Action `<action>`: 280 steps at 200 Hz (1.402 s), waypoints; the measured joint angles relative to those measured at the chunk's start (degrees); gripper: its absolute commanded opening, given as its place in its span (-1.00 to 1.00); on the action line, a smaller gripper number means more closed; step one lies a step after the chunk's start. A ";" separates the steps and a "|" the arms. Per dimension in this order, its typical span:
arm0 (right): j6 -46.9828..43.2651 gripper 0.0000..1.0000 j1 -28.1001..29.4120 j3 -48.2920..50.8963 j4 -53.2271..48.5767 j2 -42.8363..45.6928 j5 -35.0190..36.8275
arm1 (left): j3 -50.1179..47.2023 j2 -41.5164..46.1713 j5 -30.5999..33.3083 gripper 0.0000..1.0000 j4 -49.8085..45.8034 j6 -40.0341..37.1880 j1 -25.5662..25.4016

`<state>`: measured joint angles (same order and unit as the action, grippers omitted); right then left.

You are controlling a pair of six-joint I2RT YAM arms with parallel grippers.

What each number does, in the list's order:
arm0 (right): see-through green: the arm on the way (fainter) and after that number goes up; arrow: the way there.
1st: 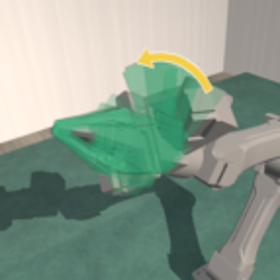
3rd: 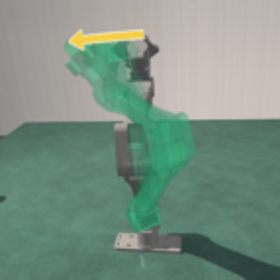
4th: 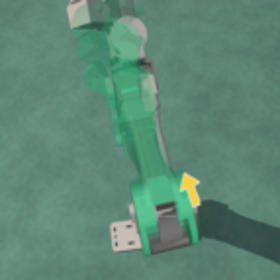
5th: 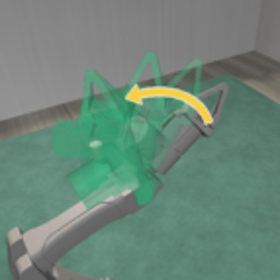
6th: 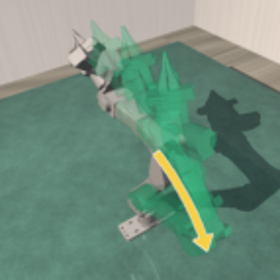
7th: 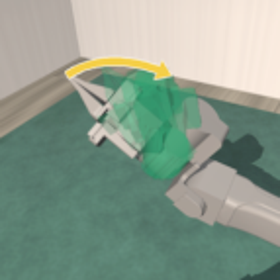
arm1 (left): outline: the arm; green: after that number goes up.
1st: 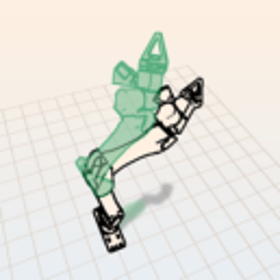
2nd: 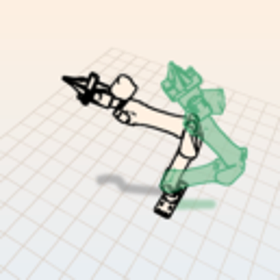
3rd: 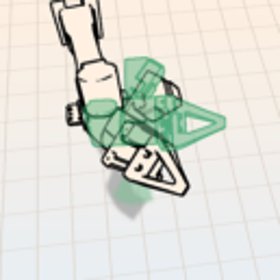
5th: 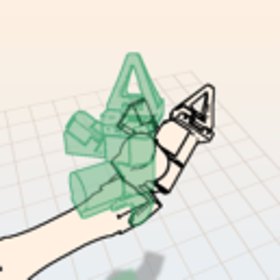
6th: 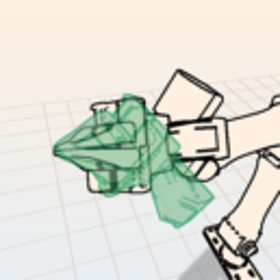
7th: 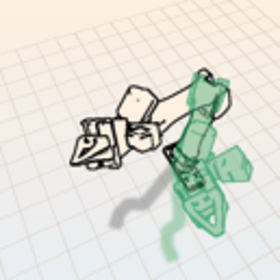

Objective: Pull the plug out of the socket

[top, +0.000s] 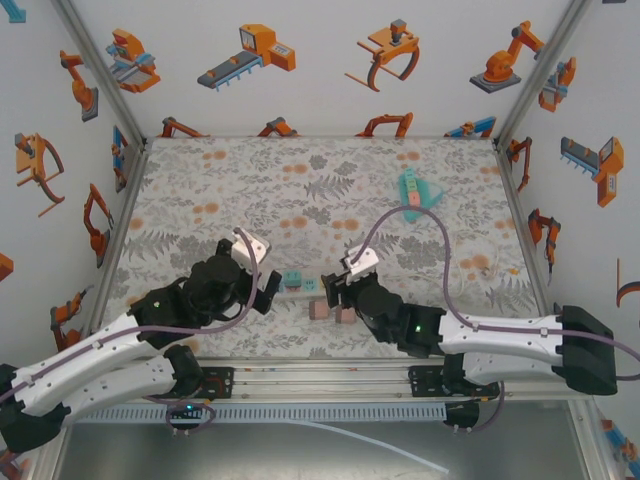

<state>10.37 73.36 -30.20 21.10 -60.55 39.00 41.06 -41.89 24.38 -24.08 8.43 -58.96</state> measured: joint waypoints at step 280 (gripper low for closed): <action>-41.94 -0.05 -20.96 -32.22 -23.58 -39.60 -65.18 | -7.13 -23.85 -23.10 0.57 7.91 24.68 29.38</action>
<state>-31.57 52.40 -62.41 -2.48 -100.16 -26.17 33.93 -65.73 1.28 -16.16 33.10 -29.58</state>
